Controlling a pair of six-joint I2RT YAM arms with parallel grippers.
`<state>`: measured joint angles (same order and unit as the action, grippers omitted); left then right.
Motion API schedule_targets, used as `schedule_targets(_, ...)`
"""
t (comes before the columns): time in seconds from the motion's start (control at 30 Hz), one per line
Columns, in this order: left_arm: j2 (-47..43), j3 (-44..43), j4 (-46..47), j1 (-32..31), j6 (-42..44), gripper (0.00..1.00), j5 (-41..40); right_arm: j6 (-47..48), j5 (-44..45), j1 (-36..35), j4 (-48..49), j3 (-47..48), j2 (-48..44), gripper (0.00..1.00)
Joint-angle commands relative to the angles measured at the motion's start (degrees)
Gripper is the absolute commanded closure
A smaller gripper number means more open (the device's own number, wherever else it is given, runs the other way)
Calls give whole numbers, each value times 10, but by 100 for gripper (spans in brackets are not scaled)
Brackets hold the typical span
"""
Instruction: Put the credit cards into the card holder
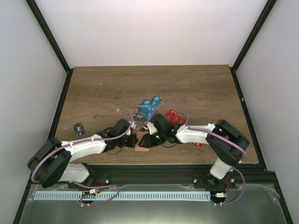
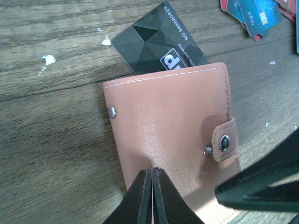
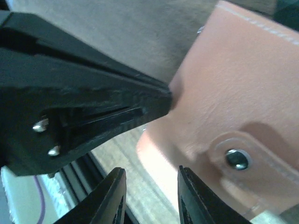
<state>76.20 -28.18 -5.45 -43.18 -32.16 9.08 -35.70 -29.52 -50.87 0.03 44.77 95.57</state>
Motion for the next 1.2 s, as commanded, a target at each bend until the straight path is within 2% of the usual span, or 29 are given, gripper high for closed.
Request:
schedule_targets(0.0,-16,-18,-17,-2,11,95,-7,18,-38,-3,-57,36,-38,66)
schedule_targets(0.27,-32,-20,-29,-2,10,95,-9,21,-12,9,-83,27,-101,63)
schedule_targets(0.4,-42,-21,-33,-2,7,95,-8,15,42,18,-93,10,-124,63)
schedule_targets(0.53,-45,-28,-40,-2,9,94,-10,3,114,21,-103,-10,-140,69)
schedule_targets(0.63,-43,-32,-37,-2,11,94,-2,0,130,21,-100,-28,-135,71)
schedule_targets(0.83,-12,-52,-27,-3,22,94,14,-9,105,20,-53,-53,-107,77)
schedule_targets(1.17,58,-59,-6,-3,33,94,36,-13,139,21,-33,-51,-83,79)
